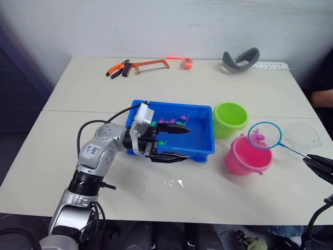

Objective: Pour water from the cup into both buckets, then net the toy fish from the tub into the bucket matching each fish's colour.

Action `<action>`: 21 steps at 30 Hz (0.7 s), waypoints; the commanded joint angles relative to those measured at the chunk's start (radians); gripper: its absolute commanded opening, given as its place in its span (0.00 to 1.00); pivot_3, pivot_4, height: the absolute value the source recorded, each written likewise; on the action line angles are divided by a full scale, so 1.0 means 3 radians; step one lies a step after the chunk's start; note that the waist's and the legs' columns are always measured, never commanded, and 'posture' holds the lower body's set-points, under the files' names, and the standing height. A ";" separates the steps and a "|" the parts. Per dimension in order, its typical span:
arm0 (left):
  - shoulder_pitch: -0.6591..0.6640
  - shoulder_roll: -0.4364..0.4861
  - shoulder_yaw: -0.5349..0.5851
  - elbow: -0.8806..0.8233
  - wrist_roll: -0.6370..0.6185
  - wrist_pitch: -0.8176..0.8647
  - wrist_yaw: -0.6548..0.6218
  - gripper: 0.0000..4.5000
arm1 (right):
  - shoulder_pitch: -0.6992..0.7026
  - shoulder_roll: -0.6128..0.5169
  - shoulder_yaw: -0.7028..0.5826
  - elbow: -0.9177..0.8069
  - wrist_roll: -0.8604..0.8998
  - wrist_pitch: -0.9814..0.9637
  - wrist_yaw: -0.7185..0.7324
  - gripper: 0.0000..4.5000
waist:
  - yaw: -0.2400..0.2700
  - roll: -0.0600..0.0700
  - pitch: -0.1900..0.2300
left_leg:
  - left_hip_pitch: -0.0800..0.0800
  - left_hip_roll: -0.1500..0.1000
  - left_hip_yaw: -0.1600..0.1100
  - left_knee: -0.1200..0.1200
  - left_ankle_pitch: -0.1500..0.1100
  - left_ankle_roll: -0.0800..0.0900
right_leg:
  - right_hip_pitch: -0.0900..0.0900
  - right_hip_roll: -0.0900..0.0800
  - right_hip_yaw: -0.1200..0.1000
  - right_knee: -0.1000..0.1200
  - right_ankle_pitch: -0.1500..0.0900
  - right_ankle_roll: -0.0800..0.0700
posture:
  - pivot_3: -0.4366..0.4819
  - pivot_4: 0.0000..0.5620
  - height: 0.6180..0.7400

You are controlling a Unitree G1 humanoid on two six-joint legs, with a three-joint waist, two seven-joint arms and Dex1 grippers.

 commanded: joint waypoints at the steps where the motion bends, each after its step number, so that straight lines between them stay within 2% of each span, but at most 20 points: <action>1: 0.0029 0.0018 0.0035 -0.0118 0.0007 -0.0069 -0.0004 0.99 | 0.0151 -0.0037 0.0065 0.0227 -0.0441 -0.0853 -0.0073 0.00 | 0.0004 0.0000 0.0000 | 0.0001 0.0000 0.0000 0.0000 -0.0001 -0.0001 | 0.0002 0.0000 0.0000 -0.0003 0.0000 0.0000 | 0.48 0.27 1.00; 3: 0.0021 0.0021 0.0043 -0.0102 0.0007 -0.0082 -0.0003 0.99 | 0.0208 -0.0062 0.0108 0.0405 -0.0655 -0.1376 -0.0126 0.00 | 0.0003 0.0000 0.0000 | 0.0002 0.0000 0.0000 0.0000 -0.0001 -0.0001 | 0.0003 0.0000 0.0001 -0.0003 0.0000 0.0000 | 0.48 0.27 1.00; 9: 0.0028 -0.0007 0.0073 -0.0084 -0.0020 -0.0107 0.0026 0.99 | 0.0078 -0.0060 0.0104 0.0837 -0.1389 -0.2539 -0.0802 0.00 | -0.0023 0.0000 0.0000 | 0.0005 0.0000 0.0002 0.0000 -0.0001 -0.0001 | 0.0003 -0.0001 0.0004 -0.0004 0.0000 0.0000 | 0.48 0.27 1.00; 17: 0.0014 -0.0055 0.0138 0.0013 -0.0042 -0.0156 0.0069 0.99 | -0.0047 0.0012 0.0108 0.1052 -0.2212 -0.3473 -0.1439 0.00 | -0.0033 0.0000 0.0000 | 0.0008 0.0004 0.0002 0.0000 -0.0002 -0.0005 | 0.0004 -0.0007 0.0007 -0.0005 -0.0001 -0.0002 | 0.48 0.27 1.00; 21: 0.0014 -0.0068 0.0151 0.0031 -0.0049 -0.0165 0.0085 0.99 | -0.0033 -0.0026 0.0124 0.1340 -0.2478 -0.3678 -0.1728 0.00 | -0.0024 0.0000 0.0000 | 0.0008 0.0004 0.0002 0.0000 -0.0002 -0.0005 | 0.0005 -0.0007 0.0006 -0.0005 -0.0002 -0.0003 | 0.48 0.27 1.00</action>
